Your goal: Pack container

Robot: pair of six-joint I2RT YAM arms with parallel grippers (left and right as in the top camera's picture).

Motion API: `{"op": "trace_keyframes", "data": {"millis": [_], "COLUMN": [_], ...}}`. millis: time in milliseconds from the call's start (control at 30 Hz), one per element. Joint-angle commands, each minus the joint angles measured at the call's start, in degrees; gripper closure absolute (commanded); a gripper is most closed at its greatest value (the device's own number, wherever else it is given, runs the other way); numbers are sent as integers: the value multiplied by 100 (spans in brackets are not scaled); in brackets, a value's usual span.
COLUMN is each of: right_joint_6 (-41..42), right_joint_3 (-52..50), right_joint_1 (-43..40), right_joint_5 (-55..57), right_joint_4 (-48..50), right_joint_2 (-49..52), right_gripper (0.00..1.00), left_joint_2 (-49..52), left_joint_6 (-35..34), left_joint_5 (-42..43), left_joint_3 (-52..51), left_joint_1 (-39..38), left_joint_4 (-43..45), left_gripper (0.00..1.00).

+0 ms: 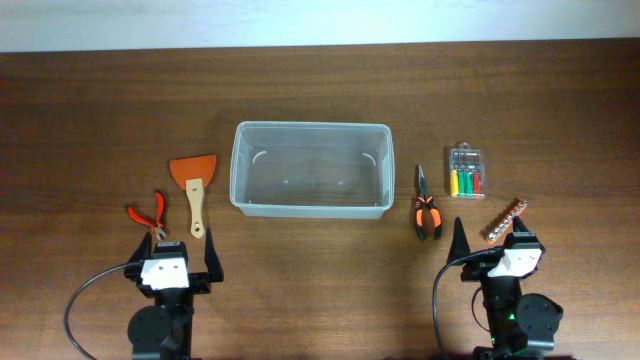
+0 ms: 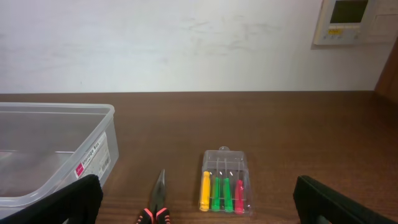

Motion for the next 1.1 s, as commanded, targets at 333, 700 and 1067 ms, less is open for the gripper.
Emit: {"op": "trace_keyframes", "data": {"millis": [333,700,1067], "right_joint_6": [42,92,-164], "right_joint_3": [-26,765,6664], "right_joint_1": [31,26,22], "right_joint_5": [326,533,111], "right_joint_4": [11,208,-3300], "right_joint_2": [-59,892,6832], "right_gripper": [1,1,1], "left_joint_2": [-59,-59,-59], "left_joint_6": [92,92,92], "left_joint_5": [81,81,81], "left_joint_3": [-81,-81,-81], "left_joint_1": [22,22,22], "left_joint_4": [42,42,42], "left_gripper": [1,1,1]}}
